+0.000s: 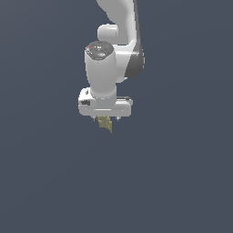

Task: Pick up the object and move it to a goal position.

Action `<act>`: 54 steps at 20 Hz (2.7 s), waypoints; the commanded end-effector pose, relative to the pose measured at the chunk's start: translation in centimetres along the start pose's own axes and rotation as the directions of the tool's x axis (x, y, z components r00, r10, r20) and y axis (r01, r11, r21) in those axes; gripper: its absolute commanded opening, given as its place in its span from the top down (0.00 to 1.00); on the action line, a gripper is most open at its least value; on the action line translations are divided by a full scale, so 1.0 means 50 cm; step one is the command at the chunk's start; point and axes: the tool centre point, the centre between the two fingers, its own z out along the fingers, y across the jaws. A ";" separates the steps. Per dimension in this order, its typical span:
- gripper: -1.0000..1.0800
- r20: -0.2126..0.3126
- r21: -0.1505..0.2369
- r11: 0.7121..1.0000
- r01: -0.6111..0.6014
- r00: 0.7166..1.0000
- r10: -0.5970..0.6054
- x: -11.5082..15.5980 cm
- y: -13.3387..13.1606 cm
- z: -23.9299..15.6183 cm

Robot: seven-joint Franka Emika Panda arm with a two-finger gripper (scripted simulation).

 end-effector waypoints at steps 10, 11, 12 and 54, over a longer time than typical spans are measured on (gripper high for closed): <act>0.04 0.000 0.002 0.993 0.118 0.993 -0.118 -0.013 0.005 0.011; 0.04 0.000 0.002 0.991 0.136 0.991 -0.136 -0.015 0.006 0.013; 0.04 0.000 0.002 0.988 0.155 0.988 -0.155 -0.017 0.007 0.015; 0.04 -0.012 0.000 0.420 0.908 0.420 -0.908 -0.135 0.036 0.098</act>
